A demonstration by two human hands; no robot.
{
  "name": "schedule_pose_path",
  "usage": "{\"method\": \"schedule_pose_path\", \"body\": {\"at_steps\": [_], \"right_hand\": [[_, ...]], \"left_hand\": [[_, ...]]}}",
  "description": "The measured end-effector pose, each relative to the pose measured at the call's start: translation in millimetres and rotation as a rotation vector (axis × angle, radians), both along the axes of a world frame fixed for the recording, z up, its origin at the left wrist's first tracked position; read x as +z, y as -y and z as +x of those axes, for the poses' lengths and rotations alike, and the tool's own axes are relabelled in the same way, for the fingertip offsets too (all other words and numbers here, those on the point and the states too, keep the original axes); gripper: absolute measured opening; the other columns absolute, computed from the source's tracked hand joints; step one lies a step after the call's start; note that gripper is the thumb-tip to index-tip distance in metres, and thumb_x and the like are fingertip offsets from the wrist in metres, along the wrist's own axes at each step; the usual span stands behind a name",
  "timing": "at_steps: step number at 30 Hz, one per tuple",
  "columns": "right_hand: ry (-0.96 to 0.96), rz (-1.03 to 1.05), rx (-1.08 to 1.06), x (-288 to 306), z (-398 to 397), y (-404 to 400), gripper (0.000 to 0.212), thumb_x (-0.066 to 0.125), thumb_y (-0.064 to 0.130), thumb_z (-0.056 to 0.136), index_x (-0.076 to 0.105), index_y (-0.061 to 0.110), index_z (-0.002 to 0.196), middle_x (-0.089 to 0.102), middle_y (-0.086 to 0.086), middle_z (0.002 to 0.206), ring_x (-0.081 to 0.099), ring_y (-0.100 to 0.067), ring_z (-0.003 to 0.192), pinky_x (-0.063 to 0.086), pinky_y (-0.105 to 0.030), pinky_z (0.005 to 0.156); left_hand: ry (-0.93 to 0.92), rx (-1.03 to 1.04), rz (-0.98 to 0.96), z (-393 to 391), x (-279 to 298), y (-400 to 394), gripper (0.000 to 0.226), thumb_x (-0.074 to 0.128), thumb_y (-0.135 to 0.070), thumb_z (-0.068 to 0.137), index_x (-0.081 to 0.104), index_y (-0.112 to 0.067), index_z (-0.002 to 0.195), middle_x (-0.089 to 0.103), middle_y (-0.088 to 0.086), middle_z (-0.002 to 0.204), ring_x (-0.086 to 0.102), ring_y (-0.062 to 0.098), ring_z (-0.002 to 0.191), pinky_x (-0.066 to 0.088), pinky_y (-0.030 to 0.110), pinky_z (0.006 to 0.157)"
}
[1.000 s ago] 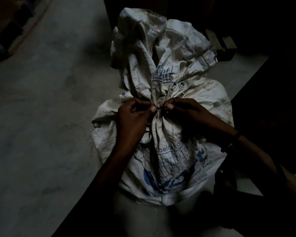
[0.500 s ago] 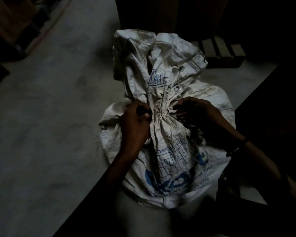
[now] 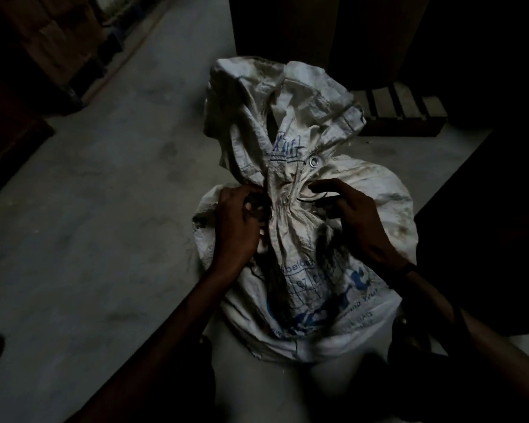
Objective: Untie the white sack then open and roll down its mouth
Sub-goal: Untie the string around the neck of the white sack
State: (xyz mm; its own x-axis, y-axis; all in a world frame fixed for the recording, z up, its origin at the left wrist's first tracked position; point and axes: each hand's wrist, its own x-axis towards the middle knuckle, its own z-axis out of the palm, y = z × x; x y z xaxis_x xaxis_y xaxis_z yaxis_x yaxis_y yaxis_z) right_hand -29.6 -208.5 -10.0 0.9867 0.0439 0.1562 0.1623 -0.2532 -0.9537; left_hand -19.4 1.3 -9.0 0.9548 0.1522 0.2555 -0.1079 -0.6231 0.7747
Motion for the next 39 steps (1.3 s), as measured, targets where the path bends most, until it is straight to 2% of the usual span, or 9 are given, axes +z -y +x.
{"method": "schedule_pose_path", "body": {"at_steps": [2,6,14,18,22,28,32,36,39], "right_hand": [[0.119,-0.108,-0.019,-1,-9,-2,0.041,0.059,0.031,0.089,0.068,0.017,0.126,0.066,0.0,0.127,0.069,-0.008,0.099,0.054,-0.015,0.077],[0.218,-0.216,-0.005,-4,-17,-4,0.042,0.063,0.023,0.091,0.063,0.022,0.133,0.061,0.004,0.13,0.064,-0.01,0.105,0.054,-0.027,0.081],[0.381,-0.6,0.105,-25,-29,-31,0.054,0.074,0.036,0.093,0.06,0.025,0.143,0.049,0.0,0.145,0.05,-0.024,0.119,0.045,-0.034,0.1],[0.38,-0.671,0.055,-29,-22,-31,0.058,0.069,0.037,0.092,0.056,0.023,0.146,0.047,-0.003,0.147,0.049,-0.03,0.113,0.047,-0.045,0.095],[0.387,-0.74,0.053,-29,-21,-25,0.065,0.074,0.034,0.089,0.053,0.02,0.149,0.046,-0.005,0.149,0.048,-0.032,0.111,0.048,-0.046,0.093],[0.327,-0.854,0.017,-24,-36,-28,0.076,0.073,0.04,0.089,0.041,0.029,0.157,0.039,-0.002,0.158,0.044,-0.036,0.122,0.048,-0.053,0.091],[0.327,-0.693,0.027,-17,-63,-29,0.075,0.071,0.043,0.091,0.038,0.034,0.158,0.039,0.004,0.157,0.042,-0.03,0.126,0.046,-0.053,0.094],[0.4,-0.632,0.052,-13,-96,-37,0.065,0.062,0.055,0.094,0.046,0.035,0.154,0.043,0.004,0.157,0.042,-0.03,0.132,0.039,-0.046,0.104],[0.376,-0.67,0.081,-18,-123,-44,0.047,0.064,0.045,0.097,0.057,0.041,0.143,0.046,0.008,0.155,0.044,-0.027,0.131,0.037,-0.045,0.099]], "left_hand": [[0.008,-0.001,-0.002,-5,2,-2,0.044,0.049,0.014,0.077,0.074,-0.005,0.107,0.066,0.018,0.113,0.06,0.025,0.107,0.03,-0.005,0.086],[-0.028,0.028,-0.124,-18,5,-7,0.028,0.048,0.009,0.087,0.063,-0.006,0.105,0.068,0.01,0.106,0.065,0.023,0.1,0.048,0.024,0.083],[-0.036,0.05,-0.325,-45,18,-7,0.015,0.051,0.007,0.088,0.058,-0.001,0.098,0.068,0.015,0.103,0.067,0.029,0.099,0.058,0.05,0.088],[-0.022,0.069,-0.367,-57,21,-3,0.017,0.05,0.008,0.087,0.06,0.0,0.097,0.068,0.015,0.104,0.067,0.026,0.099,0.059,0.043,0.09],[0.018,0.085,-0.311,-70,25,-1,0.018,0.05,0.012,0.088,0.061,0.002,0.098,0.068,0.014,0.102,0.065,0.023,0.097,0.048,0.011,0.078],[0.149,0.151,-0.286,-101,15,-16,0.016,0.055,-0.007,0.083,0.061,-0.006,0.097,0.067,0.013,0.102,0.066,0.024,0.099,0.055,0.034,0.088],[0.187,0.15,-0.343,-135,17,-17,0.014,0.056,0.007,0.087,0.061,-0.003,0.096,0.067,0.011,0.097,0.063,-0.005,0.086,0.046,0.008,0.078],[0.185,0.123,-0.363,-165,14,-23,0.016,0.056,0.006,0.088,0.062,-0.008,0.094,0.067,0.001,0.091,0.063,-0.006,0.083,0.047,0.011,0.077],[0.15,0.102,-0.385,-187,11,-28,0.015,0.054,-0.003,0.087,0.062,-0.013,0.096,0.065,-0.01,0.09,0.064,0.005,0.085,0.051,0.023,0.08]]}}
